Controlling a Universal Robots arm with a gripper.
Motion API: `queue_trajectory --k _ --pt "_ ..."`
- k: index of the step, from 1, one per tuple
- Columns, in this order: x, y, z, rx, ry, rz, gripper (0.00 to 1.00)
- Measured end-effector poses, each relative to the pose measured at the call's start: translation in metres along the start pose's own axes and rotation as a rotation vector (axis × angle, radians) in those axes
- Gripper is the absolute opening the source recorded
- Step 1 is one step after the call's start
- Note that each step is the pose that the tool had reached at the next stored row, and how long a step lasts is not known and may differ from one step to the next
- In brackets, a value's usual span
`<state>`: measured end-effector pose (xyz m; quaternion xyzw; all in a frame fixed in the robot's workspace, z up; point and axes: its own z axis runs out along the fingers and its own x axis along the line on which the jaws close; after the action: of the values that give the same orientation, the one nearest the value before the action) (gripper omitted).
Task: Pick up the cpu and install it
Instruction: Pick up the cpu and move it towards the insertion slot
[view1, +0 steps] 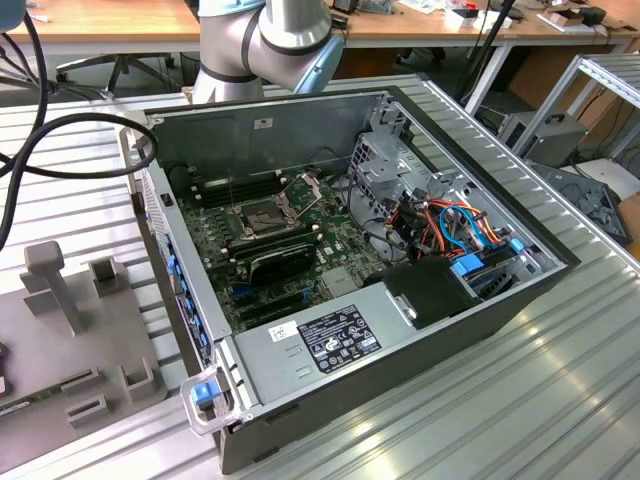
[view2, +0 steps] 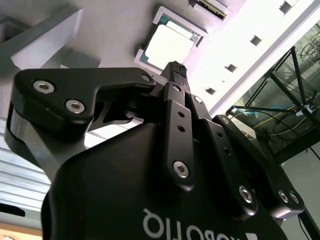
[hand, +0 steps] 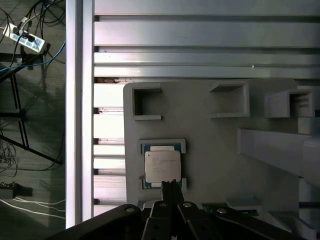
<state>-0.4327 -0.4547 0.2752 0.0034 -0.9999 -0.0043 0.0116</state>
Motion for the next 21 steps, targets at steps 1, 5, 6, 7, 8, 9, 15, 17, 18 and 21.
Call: queue_trajectory --k 1,5,6,7,8,9,15,17,18,21 --pt "0.0000 0.0000 0.0000 0.0000 0.0000 0.000 0.11" --pt "0.0000 0.0000 0.0002 -0.0001 0.0000 0.000 0.11" --pt "0.0000 0.0000 0.0002 0.0000 0.0000 0.000 0.11" --pt "0.0000 0.0000 0.0002 0.0000 -0.0001 0.000 0.11" --pt "0.0000 0.0000 0.0002 0.0000 0.0000 0.000 0.11" --pt "0.0000 0.0000 0.0004 0.0000 0.0000 0.000 0.11" --pt "0.0000 0.0000 0.0006 0.0000 0.0000 0.000 0.42" --pt "0.0000 0.0000 0.0007 -0.0001 0.0000 0.000 0.42" --pt "0.0000 0.0000 0.0007 0.0000 -0.0001 0.000 0.42" --pt "0.0000 0.0000 0.0007 -0.0001 0.0000 0.000 0.42"
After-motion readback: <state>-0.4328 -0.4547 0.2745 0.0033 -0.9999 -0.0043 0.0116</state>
